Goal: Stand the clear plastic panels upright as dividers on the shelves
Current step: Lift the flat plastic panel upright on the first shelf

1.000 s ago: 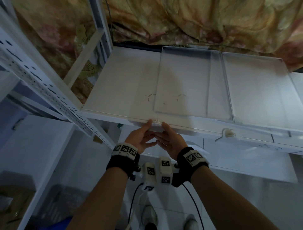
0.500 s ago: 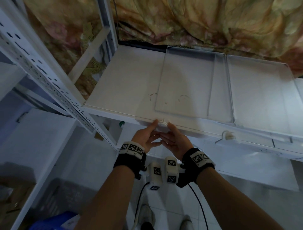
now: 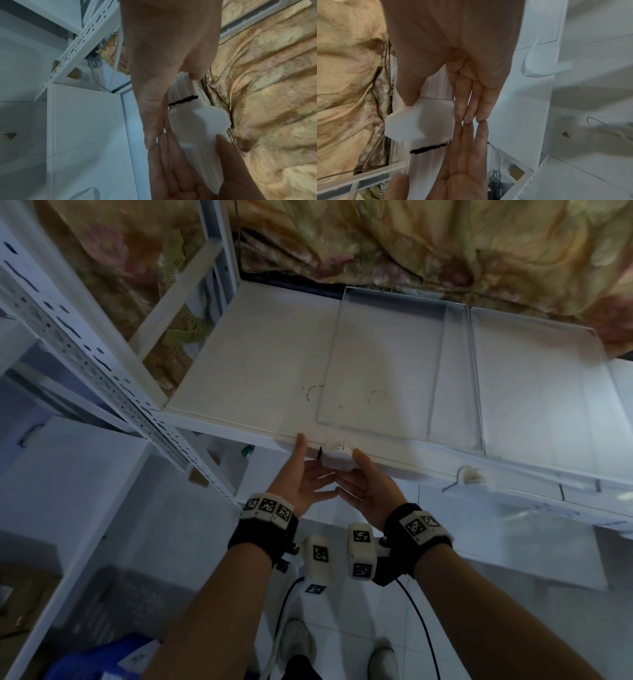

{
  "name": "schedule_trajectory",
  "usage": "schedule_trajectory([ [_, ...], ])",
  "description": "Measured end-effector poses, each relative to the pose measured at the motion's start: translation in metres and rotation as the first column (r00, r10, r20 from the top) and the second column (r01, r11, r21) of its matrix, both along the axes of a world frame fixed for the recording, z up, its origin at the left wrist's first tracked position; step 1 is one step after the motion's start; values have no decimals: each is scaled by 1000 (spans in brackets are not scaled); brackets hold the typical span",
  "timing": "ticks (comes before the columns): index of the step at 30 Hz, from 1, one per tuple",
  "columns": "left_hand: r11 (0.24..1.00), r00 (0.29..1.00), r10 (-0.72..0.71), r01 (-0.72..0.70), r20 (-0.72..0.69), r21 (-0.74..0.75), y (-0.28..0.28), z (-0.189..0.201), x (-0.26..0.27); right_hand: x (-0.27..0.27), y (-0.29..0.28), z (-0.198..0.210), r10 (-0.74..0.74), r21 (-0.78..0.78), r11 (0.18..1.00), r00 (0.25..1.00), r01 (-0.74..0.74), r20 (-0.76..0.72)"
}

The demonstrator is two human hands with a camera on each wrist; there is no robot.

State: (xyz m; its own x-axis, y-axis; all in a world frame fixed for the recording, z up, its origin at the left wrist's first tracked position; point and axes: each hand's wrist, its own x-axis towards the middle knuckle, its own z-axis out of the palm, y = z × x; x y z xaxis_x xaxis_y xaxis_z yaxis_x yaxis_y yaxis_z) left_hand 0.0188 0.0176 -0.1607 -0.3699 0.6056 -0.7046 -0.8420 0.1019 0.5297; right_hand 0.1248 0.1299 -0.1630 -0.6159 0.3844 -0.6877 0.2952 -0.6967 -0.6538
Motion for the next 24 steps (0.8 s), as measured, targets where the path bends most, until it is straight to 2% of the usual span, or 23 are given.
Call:
schedule_trajectory([
  [5, 1000, 1000, -14, 14, 0, -17, -1, -3, -6, 3, 1, -6, 8, -49, 999, 999, -10, -43],
  [10, 997, 997, 68, -70, -45, -44, 2, -7, -10, 0, 0, -8, 6, -92, 996, 995, -15, -98],
  [24, 996, 994, 77, -81, -77, -49, 1, -9, -13, -5, -4, -3, 15, -85, 996, 996, -22, -82],
])
